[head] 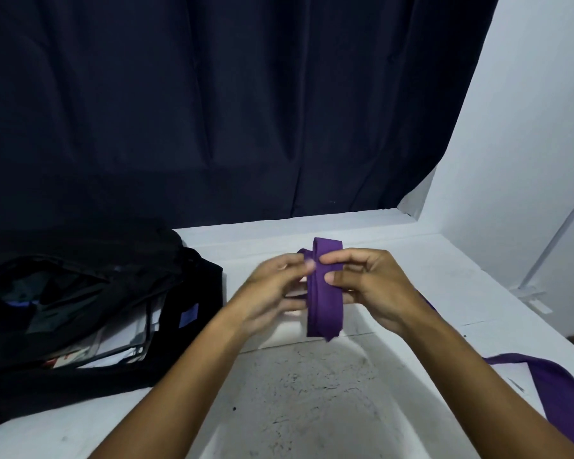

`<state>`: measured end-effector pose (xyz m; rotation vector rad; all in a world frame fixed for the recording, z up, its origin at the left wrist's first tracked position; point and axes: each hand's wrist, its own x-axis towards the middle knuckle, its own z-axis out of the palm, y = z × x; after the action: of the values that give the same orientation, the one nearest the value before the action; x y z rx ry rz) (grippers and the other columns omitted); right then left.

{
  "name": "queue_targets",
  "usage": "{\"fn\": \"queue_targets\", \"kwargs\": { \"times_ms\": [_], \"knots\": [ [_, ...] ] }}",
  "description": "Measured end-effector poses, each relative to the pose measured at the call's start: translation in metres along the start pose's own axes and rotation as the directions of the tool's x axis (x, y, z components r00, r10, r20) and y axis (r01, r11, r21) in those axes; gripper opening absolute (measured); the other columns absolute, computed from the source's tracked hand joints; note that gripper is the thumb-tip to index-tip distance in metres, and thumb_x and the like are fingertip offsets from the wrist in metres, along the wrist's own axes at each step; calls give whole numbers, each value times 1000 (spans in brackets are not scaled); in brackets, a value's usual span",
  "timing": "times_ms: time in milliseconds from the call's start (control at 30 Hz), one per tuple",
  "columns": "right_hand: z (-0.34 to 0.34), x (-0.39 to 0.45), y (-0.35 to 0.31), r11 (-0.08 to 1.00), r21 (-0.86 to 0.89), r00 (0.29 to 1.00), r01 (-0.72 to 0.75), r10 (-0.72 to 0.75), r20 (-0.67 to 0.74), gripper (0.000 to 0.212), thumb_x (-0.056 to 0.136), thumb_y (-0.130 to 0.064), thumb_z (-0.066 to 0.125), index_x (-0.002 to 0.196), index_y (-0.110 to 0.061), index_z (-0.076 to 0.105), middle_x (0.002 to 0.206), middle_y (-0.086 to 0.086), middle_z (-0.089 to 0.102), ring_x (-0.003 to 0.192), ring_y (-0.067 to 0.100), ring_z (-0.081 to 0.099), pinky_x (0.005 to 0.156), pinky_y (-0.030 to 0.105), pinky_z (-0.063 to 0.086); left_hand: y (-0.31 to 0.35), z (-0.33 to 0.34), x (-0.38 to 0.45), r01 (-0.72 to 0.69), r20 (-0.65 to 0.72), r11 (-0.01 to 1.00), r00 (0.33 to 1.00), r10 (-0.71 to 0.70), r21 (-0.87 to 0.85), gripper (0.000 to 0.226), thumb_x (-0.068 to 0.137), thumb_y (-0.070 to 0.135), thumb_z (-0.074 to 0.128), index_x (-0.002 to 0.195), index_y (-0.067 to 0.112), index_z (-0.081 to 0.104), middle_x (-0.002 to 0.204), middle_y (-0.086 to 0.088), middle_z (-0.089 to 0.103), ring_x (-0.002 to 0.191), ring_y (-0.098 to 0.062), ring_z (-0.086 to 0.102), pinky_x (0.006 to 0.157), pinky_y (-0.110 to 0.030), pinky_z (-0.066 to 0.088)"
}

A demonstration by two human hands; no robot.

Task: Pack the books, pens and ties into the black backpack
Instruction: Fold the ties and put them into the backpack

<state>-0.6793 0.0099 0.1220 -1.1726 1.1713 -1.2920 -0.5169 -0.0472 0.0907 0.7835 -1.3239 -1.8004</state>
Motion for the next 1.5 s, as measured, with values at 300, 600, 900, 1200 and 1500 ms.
{"fn": "queue_targets", "kwargs": {
  "times_ms": [300,600,900,1200,1500],
  "knots": [
    [-11,0,-45,964,262,992,49,-78,101,31,81,13,54,104,-4,67,82,8,73,72,15,70,63,24,56,0,20,22,-375,-5,921,926,378,110,19,87,5,59,104,6,68,92,-4,74,84,-17,68,80,-28,55],
    [-25,3,-47,968,211,990,135,-124,-65,31,81,12,58,102,-8,69,83,4,73,73,12,69,62,22,55,-13,32,17,-148,-49,983,988,144,-104,22,96,0,50,114,3,64,101,-20,71,79,-29,72,60,-36,60],
    [-11,8,-23,985,-63,970,162,-171,-175,35,79,12,65,97,-17,72,90,4,75,80,19,68,76,36,57,-9,39,16,-111,8,937,993,121,-330,41,89,-2,35,121,4,59,115,-30,60,109,-44,57,77,-48,57],
    [-3,11,-12,933,-294,938,208,-275,-209,33,78,5,70,99,-21,74,99,6,69,79,16,62,70,20,55,-15,43,7,-208,104,963,968,228,-174,64,72,-11,64,130,14,52,130,-15,60,107,-23,64,77,-42,60],
    [-10,8,-20,989,-87,978,116,-129,-161,35,77,15,65,103,-8,71,78,8,71,68,16,67,60,23,55,-18,37,8,-209,-4,976,978,209,-56,63,81,-4,71,135,21,49,132,-5,57,110,-27,65,85,-48,57]
  ]
}}
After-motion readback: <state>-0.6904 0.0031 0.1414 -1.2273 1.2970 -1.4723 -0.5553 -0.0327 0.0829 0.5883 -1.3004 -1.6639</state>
